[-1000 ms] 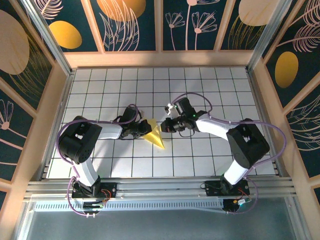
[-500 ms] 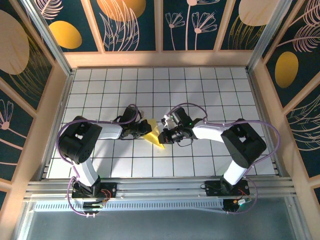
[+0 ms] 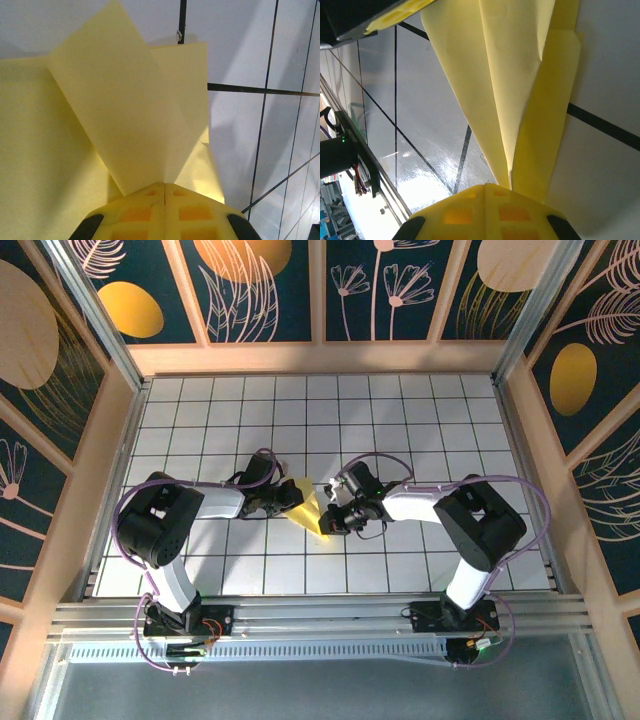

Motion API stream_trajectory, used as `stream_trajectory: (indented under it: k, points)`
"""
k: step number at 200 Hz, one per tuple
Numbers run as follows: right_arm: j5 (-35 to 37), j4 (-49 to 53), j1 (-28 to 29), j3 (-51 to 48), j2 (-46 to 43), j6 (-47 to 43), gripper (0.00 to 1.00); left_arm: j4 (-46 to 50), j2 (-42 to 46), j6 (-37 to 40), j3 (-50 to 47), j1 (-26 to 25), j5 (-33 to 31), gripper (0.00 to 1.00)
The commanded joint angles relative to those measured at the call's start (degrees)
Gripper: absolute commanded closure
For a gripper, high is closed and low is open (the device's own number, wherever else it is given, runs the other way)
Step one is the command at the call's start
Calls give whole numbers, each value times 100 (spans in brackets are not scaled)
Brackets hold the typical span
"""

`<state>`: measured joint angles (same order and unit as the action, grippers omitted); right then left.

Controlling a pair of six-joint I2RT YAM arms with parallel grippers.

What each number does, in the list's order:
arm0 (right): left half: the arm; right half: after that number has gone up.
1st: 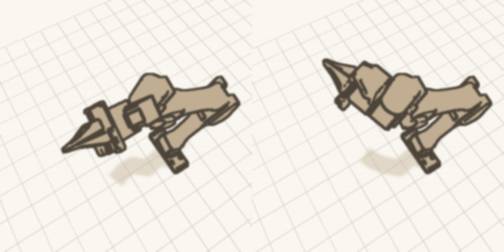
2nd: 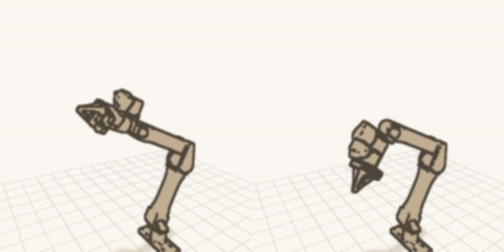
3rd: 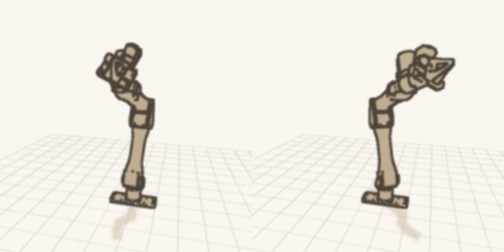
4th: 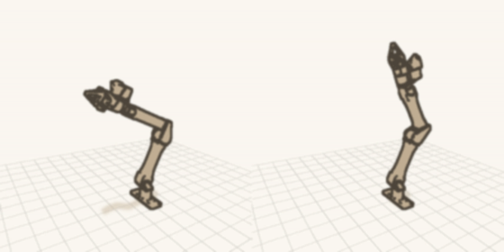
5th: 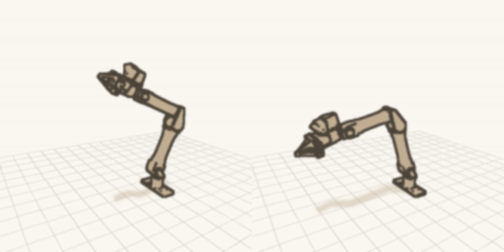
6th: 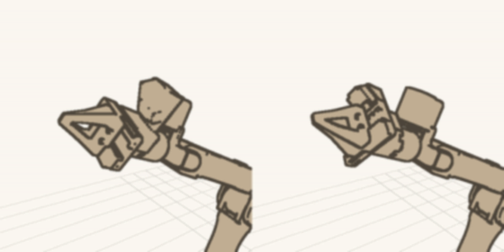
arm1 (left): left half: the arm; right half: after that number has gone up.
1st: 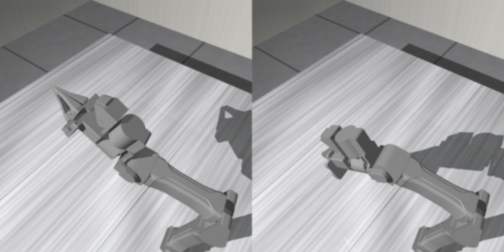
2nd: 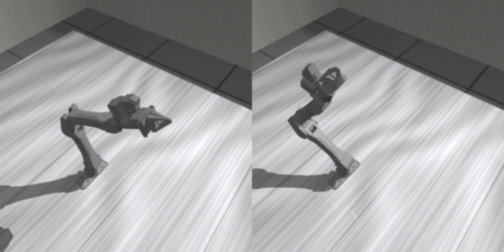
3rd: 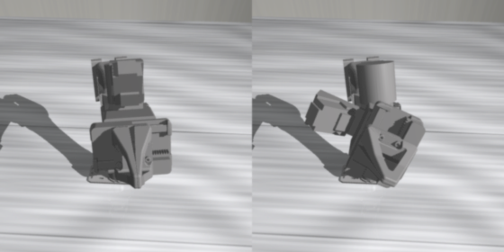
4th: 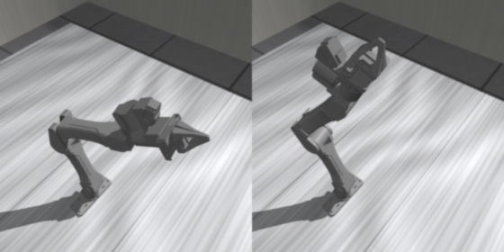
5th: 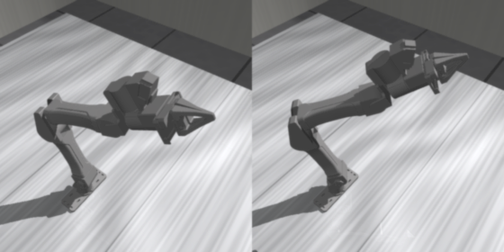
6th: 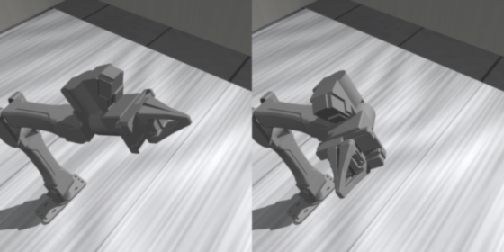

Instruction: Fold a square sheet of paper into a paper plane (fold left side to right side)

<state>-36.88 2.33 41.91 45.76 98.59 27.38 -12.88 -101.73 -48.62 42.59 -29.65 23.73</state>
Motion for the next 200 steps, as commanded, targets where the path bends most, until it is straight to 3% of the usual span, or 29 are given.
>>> stream_trajectory:
  k: [1,200]
  points:
    - [111,-22,53,-93,106,-13,100,407,-134,74,-91,12,-351,98]
    - [261,227,54,-103,169,-132,100,454,-167,100,-31,16,-351,98]
